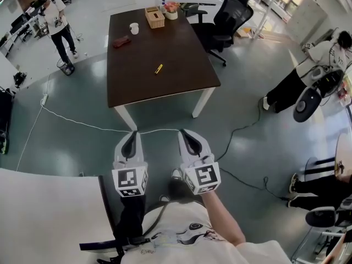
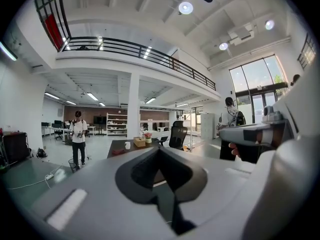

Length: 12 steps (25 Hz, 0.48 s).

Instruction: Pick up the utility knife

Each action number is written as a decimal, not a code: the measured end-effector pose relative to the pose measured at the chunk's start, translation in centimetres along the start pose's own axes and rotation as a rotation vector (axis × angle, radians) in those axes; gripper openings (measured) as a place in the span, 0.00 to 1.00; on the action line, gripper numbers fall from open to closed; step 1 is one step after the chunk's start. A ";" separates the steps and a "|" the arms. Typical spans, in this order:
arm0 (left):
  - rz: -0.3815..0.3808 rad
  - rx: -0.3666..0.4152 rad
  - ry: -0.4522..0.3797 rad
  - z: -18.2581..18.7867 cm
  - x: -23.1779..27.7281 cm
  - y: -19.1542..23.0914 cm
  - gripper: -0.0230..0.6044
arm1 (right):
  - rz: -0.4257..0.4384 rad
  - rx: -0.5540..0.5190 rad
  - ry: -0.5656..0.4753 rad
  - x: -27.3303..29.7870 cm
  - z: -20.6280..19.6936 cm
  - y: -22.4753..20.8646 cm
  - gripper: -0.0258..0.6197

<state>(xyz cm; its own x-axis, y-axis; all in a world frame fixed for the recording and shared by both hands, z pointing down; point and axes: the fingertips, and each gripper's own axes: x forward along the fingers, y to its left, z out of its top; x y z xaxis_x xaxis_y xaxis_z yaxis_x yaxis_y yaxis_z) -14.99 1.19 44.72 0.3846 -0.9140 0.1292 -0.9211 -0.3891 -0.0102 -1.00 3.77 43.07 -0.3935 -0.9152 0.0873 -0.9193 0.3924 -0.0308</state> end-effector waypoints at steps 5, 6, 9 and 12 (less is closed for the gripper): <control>0.014 0.002 -0.012 1.5 4.1 0.5 0.03 | 0.033 0.005 -0.022 3.5 1.2 -2.3 0.04; 0.013 0.000 -0.009 1.5 4.9 0.5 0.03 | 0.037 0.005 -0.024 4.0 1.4 -2.8 0.04; 0.010 -0.013 0.004 1.5 6.9 0.1 0.03 | 0.050 0.010 -0.018 5.4 1.5 -4.2 0.04; 0.007 -0.019 0.010 1.6 8.8 -0.4 0.03 | 0.065 0.023 -0.006 6.5 1.5 -5.7 0.04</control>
<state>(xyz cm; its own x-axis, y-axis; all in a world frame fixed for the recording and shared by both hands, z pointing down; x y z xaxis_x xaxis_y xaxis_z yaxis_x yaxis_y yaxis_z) -11.17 -6.93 44.26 0.3777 -0.9155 0.1387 -0.9248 -0.3804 0.0081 1.67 -4.54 42.31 -0.4527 -0.8882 0.0785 -0.8915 0.4491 -0.0589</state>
